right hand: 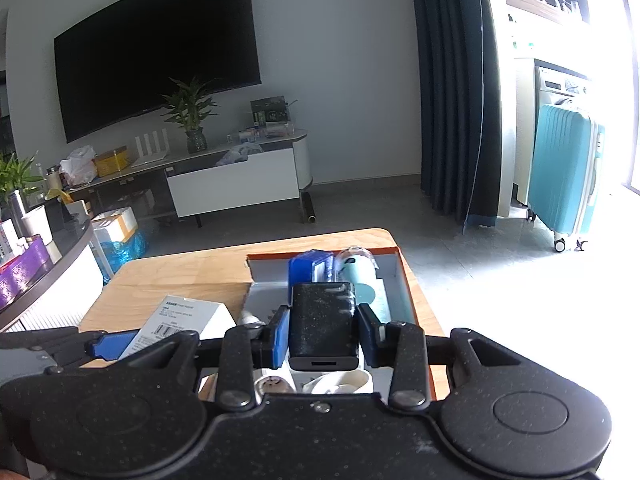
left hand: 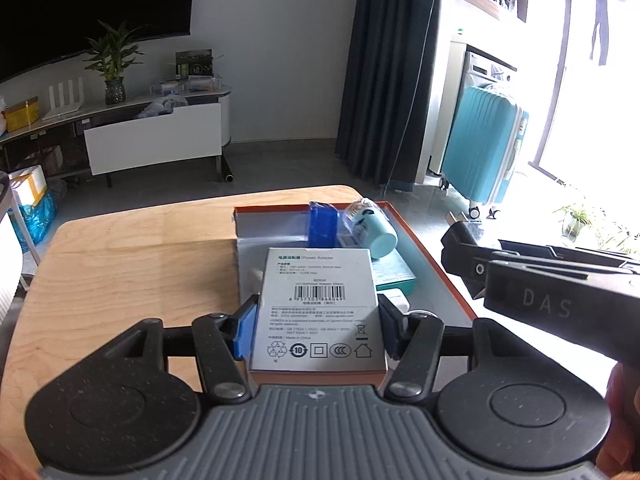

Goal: Organize rigid objects
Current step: 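Carry the white charger box and black plug charger over the orange-rimmed box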

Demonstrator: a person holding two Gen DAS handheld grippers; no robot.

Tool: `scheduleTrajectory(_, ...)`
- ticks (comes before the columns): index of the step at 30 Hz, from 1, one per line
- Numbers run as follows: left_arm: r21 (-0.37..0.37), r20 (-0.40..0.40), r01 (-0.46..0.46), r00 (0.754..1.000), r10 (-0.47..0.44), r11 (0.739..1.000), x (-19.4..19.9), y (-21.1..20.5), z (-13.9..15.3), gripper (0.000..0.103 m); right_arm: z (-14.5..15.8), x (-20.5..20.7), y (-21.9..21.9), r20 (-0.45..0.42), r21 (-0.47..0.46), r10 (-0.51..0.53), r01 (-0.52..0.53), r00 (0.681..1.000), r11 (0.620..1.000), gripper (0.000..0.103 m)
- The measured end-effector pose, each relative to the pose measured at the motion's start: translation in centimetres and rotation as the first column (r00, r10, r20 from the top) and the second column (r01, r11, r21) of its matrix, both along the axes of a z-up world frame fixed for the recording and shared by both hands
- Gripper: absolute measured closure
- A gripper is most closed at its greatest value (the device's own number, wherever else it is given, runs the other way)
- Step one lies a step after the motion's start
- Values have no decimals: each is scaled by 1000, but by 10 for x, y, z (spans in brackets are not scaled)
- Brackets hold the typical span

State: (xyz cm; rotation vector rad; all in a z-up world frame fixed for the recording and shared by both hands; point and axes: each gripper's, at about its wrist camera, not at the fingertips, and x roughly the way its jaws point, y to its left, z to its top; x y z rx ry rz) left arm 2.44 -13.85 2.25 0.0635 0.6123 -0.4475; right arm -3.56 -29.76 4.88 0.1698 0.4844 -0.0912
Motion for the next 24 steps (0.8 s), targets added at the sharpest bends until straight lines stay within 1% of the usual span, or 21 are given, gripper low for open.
scheduleTrajectory(10, 6, -28, 23, 999, -23, 1000, 13, -9, -6, 44, -6, 18, -13, -22, -3, -7, 6, 1000, 1000, 59)
scheduleTrajectory(24, 6, -73, 42, 996, -42, 999, 34, -23, -18, 44, -23, 55, -31, -85, 11, -23, 24, 996, 1000, 59)
